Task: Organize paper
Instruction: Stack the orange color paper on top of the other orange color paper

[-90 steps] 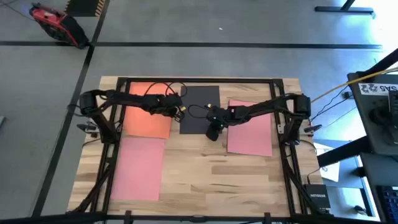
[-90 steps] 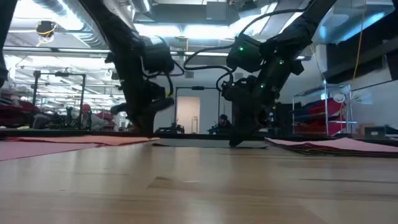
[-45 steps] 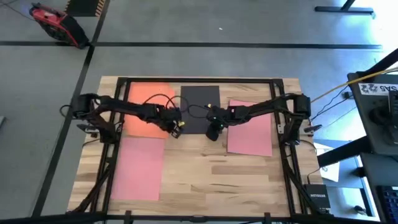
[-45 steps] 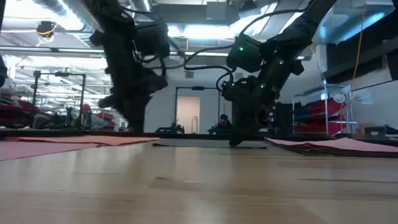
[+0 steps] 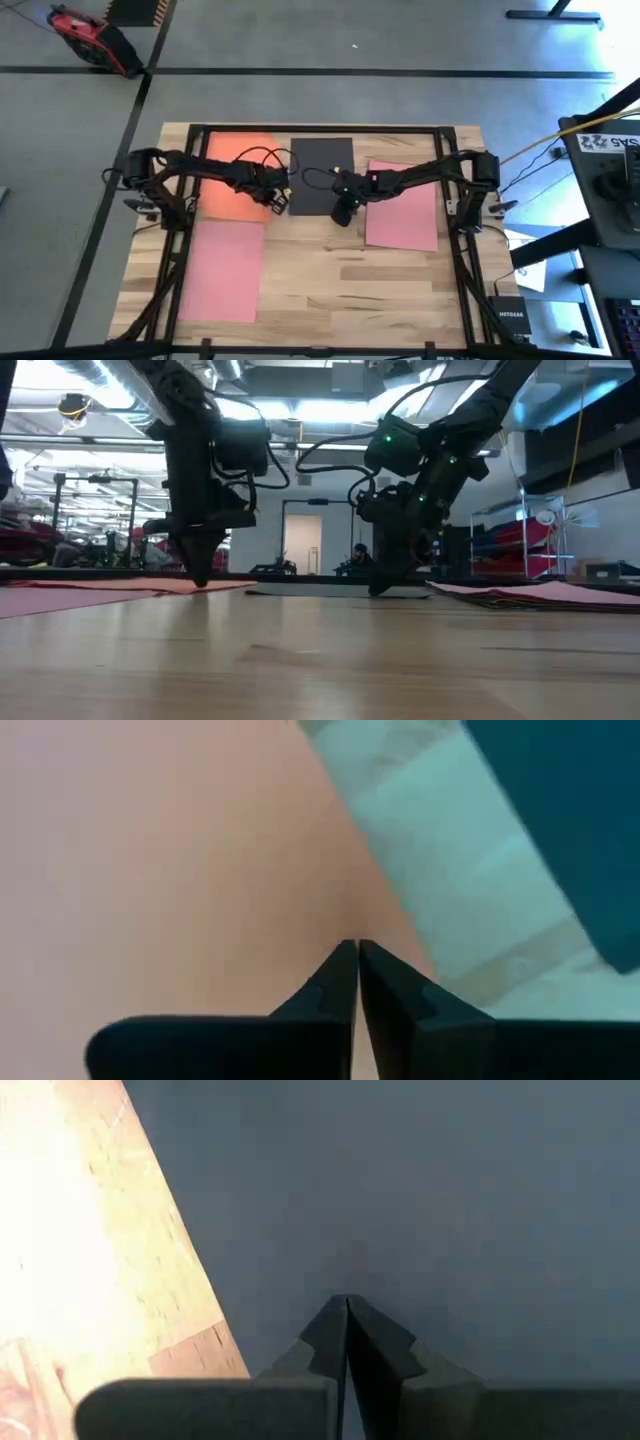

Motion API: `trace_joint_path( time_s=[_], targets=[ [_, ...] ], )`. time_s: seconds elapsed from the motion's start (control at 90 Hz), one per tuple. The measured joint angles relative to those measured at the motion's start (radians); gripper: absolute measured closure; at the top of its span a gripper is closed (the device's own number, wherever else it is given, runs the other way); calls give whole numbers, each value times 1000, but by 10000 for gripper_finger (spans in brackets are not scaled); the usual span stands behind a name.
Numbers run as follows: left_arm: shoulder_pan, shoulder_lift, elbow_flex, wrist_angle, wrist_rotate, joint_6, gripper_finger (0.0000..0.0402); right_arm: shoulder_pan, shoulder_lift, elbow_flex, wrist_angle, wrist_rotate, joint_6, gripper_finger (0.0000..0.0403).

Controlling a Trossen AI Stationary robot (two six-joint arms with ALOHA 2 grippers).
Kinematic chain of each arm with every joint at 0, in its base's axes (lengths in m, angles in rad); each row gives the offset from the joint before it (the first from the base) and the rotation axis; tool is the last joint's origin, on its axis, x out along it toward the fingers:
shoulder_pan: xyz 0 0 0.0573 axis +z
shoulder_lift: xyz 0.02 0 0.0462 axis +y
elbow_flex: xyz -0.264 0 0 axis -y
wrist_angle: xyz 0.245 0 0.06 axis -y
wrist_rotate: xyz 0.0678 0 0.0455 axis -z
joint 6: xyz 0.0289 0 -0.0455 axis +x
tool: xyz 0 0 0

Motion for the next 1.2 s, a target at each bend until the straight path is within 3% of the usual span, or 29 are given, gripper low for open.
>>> trace_joint_path(
  time_s=[0.156, 0.378, 0.667, 1.2],
  targets=[
    [22, -17, 0, 11, 30, -7, 402, 0, -1, 0, 0, 0, 0, 403],
    [-24, -55, 2, 115, 234, -55, 402, 0, -3, 0, 1, 1, 0, 403],
    [-18, 14, 1, 41, 113, -71, 402, 0, -3, 0, 1, 1, 0, 403],
    [92, 9, 1, -25, 89, 26, 402, 0, -4, 0, 1, 2, 2, 403]
  ],
)
